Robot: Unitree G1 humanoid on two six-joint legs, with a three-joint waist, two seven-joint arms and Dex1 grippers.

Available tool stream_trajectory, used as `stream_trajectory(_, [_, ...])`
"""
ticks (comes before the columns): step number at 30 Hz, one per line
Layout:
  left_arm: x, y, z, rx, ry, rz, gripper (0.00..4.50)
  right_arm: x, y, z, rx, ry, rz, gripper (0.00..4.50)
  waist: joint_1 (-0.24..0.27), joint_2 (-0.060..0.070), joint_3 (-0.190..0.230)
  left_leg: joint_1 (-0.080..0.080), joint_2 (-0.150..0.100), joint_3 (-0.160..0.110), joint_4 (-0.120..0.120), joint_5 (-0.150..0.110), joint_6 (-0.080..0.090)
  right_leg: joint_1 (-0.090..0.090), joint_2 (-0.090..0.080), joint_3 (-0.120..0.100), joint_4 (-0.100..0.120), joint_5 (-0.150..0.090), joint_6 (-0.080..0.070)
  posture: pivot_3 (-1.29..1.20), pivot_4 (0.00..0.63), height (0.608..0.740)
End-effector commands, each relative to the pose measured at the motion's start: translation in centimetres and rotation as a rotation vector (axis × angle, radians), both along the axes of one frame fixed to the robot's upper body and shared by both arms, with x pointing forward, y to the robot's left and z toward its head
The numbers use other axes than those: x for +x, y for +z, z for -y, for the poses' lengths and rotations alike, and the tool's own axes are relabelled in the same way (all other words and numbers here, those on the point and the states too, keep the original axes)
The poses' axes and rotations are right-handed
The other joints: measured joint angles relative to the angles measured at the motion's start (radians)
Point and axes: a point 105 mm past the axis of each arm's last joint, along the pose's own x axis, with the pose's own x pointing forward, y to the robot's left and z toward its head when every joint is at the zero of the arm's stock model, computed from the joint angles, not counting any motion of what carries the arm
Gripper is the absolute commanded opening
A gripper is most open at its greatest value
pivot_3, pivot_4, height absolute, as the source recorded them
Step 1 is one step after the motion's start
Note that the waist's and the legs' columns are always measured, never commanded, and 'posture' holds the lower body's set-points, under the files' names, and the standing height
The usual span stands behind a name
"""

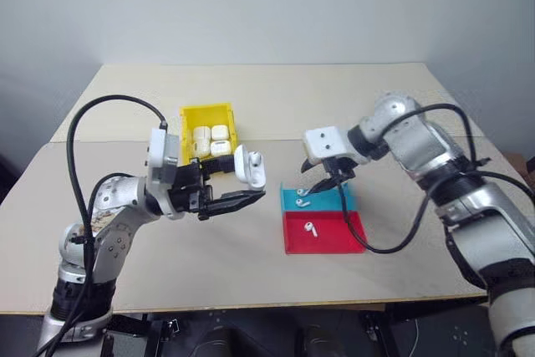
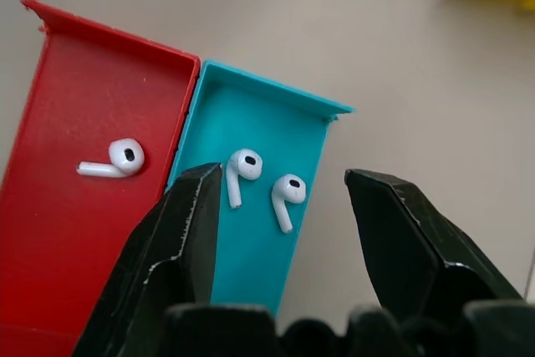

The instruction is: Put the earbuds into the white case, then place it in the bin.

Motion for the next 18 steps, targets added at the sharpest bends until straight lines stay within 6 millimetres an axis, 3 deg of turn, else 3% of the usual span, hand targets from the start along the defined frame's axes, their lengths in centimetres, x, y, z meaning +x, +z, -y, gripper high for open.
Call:
stream_trajectory(1, [-0.9, 1.2, -0.2, -0.025, 0.005, 0.061, 2.78, 0.4, -0.6, -0.1, -0.084, 0.044, -0.005, 2.8, 0.003, 0.0, 0.0, 0.0, 0.0, 0.0, 0.0, 0.0, 0.0, 0.0, 0.0, 0.0, 0.0, 0.0, 0.0, 0.0, 0.15, 0.74])
stream_trajectory(11, [-1.4, 1.3, -0.4, -0.027, 0.025, 0.066, 2.78, 1.1, -3.4, -0.5, -0.179, 0.07, -0.023, 2.8, 0.0, 0.0, 0.0, 0.0, 0.0, 0.0, 0.0, 0.003, -0.005, 0.0, 0.0, 0.0, 0.001, 0.0, 0.0, 0.0, 0.15, 0.74])
stream_trajectory(18, [-1.5, 1.2, -0.5, -0.023, 0.034, 0.064, 2.78, 1.2, -4.2, -0.8, -0.177, 0.071, -0.035, 2.8, 0.0, 0.001, 0.0, 0.0, 0.0, 0.0, 0.0, 0.003, -0.006, 0.0, 0.0, 0.0, 0.001, 0.0, 0.0, 0.0, 0.15, 0.74])
